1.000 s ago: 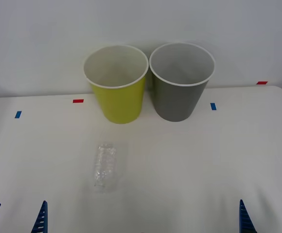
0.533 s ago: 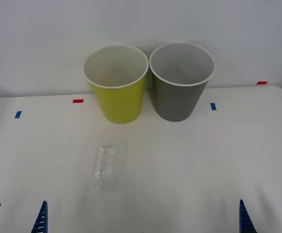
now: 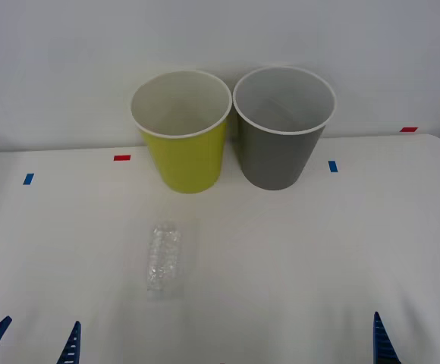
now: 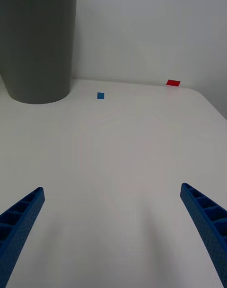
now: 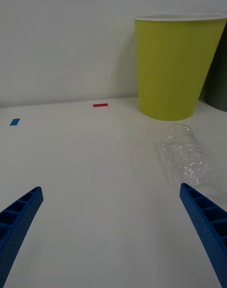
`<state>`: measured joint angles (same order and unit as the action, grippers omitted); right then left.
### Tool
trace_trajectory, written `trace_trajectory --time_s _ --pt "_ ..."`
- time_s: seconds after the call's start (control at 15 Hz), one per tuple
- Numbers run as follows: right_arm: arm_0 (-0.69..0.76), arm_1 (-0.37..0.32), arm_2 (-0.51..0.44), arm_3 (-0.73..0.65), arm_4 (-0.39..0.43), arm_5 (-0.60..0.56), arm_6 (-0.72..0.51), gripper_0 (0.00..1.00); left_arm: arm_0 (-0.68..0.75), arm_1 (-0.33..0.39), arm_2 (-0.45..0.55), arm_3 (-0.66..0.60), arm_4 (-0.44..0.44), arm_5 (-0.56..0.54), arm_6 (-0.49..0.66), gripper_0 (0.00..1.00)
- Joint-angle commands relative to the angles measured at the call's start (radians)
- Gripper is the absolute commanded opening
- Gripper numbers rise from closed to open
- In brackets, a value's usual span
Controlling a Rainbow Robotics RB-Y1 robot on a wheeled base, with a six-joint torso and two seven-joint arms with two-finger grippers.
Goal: Put cans in the gray bin and PET bottles in the light green bin.
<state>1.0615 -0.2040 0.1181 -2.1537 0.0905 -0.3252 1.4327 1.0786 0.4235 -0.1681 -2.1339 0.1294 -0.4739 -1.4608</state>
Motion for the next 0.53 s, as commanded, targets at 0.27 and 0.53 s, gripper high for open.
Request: trace_trajectory --time_s 0.27,0.53 --pt "0.000 0.000 0.000 0.000 0.000 0.000 0.000 1.00 -0.060 0.090 -0.004 -0.109 0.009 0.236 0.002 1.00" --pt "0.000 0.000 0.000 0.000 0.000 0.000 0.000 1.00 -0.078 0.139 0.021 -0.242 0.019 0.477 0.011 1.00"
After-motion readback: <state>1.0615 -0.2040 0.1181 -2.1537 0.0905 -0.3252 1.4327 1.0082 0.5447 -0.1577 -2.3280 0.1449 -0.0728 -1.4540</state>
